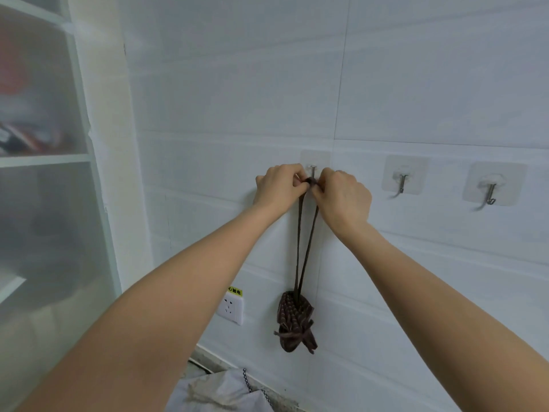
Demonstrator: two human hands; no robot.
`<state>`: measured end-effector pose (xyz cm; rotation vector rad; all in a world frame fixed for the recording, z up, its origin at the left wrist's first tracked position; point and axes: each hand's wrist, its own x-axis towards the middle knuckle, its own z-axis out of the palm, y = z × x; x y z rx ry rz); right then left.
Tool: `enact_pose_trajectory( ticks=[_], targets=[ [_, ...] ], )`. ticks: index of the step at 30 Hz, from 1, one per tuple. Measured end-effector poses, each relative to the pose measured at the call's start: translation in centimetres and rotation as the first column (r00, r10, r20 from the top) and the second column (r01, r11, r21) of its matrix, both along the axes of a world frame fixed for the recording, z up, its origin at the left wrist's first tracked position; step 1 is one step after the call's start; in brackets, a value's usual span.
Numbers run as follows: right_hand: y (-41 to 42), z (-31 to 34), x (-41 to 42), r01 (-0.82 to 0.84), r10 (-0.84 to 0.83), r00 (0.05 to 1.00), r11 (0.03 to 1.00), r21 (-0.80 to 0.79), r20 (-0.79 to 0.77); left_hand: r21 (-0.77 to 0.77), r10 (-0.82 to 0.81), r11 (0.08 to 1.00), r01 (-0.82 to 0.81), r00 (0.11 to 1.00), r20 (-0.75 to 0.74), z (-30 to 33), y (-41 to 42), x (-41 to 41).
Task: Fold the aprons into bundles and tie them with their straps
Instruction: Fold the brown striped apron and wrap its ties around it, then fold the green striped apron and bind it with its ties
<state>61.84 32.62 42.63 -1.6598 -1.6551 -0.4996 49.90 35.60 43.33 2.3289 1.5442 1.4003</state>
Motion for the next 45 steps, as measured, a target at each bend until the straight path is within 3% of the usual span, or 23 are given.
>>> enact_pose_trajectory(
  ticks=[8,17,21,26,30,33,39,45],
  targets=[
    [0.1,0.6,-0.2,0.034,-0.033,0.999,0.999,-0.017,0.023,-0.054,0.106,0.993,-0.107,0.994,-0.010,0.8,-0.4,0.4],
    [0.3,-0.5,-0.8,-0.003,0.001,0.999,0.998,-0.056,-0.037,-0.131,0.060,0.990,-0.059,0.998,0.005,-0.3,-1.0,0.8],
    [-0.4,-0.6,-0.6,-0.076,0.069,0.994,0.994,-0.080,-0.080,-0.160,0.016,0.987,-0.011,0.999,0.032,-0.7,-1.1,0.9],
    [-0.5,-1.0,-0.1,-0.207,0.182,0.968,0.968,-0.145,-0.171,-0.191,-0.142,0.967,0.171,0.977,0.156,-1.5,-1.2,0.1],
    [-1.2,-2.2,-0.2,-0.323,0.295,0.890,0.946,-0.023,-0.347,-0.239,-0.178,0.941,0.239,0.952,0.251,-2.3,-1.9,-0.9],
    [-2.4,-4.6,-1.6,-0.369,0.368,0.870,0.927,0.063,-0.327,-0.273,-0.148,0.934,0.231,0.945,0.291,-3.8,-2.9,-2.7],
    [-2.4,-12.6,-7.0,-0.533,0.468,0.831,0.824,-0.191,-0.300,-0.434,0.097,0.901,0.010,0.970,0.222,-11.7,-4.6,-9.2],
    [-2.5,-22.1,-14.7,-0.625,0.571,0.767,0.563,-0.541,-0.292,-0.615,0.411,0.752,-0.237,0.898,0.156,-22.2,-8.5,-18.5]
  ],
)
